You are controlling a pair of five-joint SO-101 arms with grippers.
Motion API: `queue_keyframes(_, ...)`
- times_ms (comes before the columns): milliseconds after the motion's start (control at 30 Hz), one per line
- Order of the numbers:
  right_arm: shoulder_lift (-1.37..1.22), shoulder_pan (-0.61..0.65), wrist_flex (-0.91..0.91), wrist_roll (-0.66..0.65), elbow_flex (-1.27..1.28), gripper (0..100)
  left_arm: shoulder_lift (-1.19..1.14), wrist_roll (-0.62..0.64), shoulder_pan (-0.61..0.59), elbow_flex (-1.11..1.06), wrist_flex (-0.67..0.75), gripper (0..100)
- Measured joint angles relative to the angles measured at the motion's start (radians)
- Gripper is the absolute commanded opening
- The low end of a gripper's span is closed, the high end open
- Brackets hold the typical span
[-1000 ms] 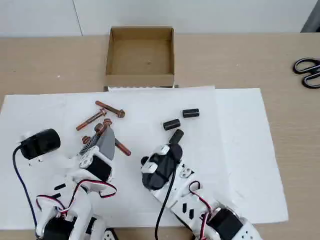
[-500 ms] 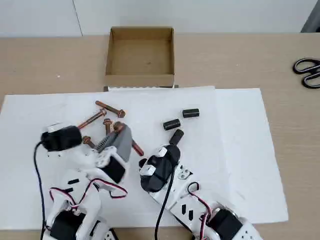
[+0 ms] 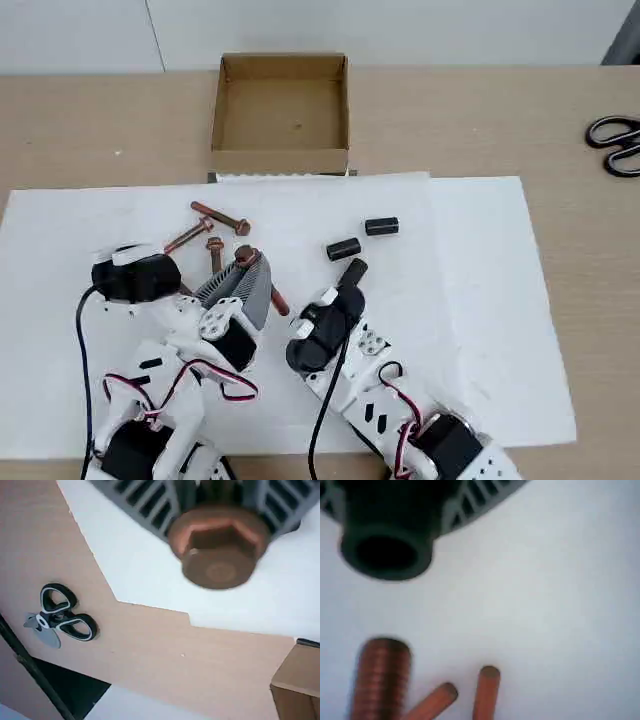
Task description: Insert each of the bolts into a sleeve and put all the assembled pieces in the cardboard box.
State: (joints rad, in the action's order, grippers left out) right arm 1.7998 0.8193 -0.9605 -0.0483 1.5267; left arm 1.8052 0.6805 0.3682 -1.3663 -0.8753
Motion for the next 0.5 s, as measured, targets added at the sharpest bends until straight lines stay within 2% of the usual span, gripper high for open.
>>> queue_keyframes(233,0.0,0.0,0.0,0.0,0.0,0.3,0.0,0.0,0.064,-0.006,0.0,1)
queue_keyframes(500,0.0,-0.003,0.034,0.0,0.0,0.3,0.0,0.0,0.069,-0.092,0.055,1)
